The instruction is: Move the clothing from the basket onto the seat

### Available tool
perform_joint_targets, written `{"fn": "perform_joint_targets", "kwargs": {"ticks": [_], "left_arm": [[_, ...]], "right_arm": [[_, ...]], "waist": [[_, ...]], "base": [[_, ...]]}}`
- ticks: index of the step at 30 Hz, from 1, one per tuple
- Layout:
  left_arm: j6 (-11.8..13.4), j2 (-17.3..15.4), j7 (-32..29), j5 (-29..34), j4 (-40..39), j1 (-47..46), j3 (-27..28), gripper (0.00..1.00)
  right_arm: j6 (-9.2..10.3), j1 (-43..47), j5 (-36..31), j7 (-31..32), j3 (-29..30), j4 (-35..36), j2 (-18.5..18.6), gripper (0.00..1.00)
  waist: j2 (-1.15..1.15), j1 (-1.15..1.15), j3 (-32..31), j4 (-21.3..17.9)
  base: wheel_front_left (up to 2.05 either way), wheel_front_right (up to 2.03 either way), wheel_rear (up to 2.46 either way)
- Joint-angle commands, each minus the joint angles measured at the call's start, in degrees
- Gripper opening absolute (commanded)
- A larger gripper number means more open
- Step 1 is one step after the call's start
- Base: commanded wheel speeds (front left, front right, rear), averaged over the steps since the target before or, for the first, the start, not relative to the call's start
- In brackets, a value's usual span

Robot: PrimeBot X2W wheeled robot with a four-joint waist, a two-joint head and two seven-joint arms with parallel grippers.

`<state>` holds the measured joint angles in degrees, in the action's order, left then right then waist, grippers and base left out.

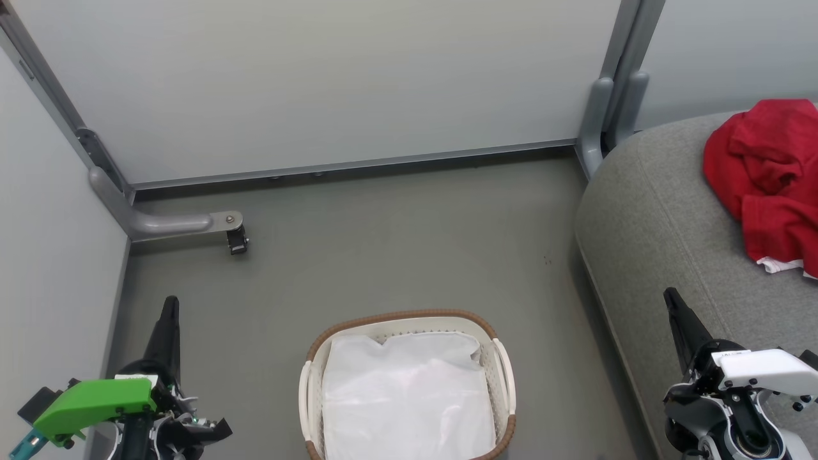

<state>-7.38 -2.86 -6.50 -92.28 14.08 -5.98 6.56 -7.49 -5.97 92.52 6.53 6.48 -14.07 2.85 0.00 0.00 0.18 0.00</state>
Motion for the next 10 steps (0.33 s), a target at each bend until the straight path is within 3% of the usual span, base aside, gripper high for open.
{"fn": "perform_joint_targets", "kwargs": {"ticks": [1, 10], "left_arm": [[-0.3, 0.0, -0.3, -0.3, -0.1, -0.6, 0.1, 0.0], [-0.3, 0.0, -0.3, -0.2, -0.1, -0.6, 0.1, 0.0]], "right_arm": [[0.0, -0.4, -0.2, 0.1, 0.2, 0.2, 0.2, 0.0], [0.0, -0.4, -0.2, 0.2, 0.2, 0.2, 0.2, 0.0]], "waist": [[0.0, 0.0, 0.0, 0.0], [0.0, 0.0, 0.0, 0.0]], "base": [[0.0, 0.0, 0.0], [0.0, 0.0, 0.0]]}}
